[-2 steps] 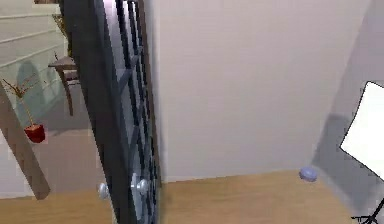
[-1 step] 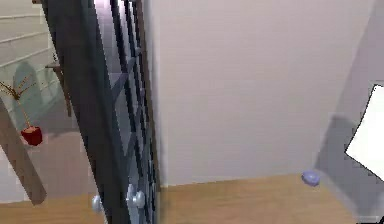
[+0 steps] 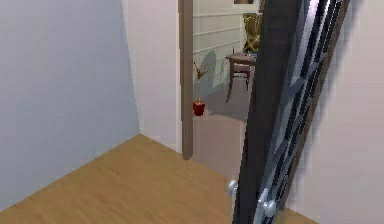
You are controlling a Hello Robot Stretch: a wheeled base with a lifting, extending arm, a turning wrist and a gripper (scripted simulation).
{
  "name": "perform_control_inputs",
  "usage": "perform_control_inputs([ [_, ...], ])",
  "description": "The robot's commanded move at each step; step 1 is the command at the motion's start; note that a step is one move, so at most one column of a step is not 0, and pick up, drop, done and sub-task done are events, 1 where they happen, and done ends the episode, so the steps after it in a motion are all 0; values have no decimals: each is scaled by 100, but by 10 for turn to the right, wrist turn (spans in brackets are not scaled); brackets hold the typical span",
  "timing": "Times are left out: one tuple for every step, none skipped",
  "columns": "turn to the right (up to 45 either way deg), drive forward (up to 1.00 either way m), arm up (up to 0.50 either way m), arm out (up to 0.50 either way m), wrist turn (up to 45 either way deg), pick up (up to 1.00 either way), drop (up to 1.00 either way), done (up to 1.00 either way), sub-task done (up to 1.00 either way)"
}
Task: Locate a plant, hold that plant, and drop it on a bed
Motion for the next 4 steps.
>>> perform_control_inputs([
  [-180, 0, 0, 0, 0, 0, 0, 0, 0],
  [0, 65, 0, 0, 0, 0, 0, 0, 0],
  [450, 0, 0, 0, 0, 0, 0, 0, 0],
  [90, 0, 0, 0, 0, 0, 0, 0, 0],
])
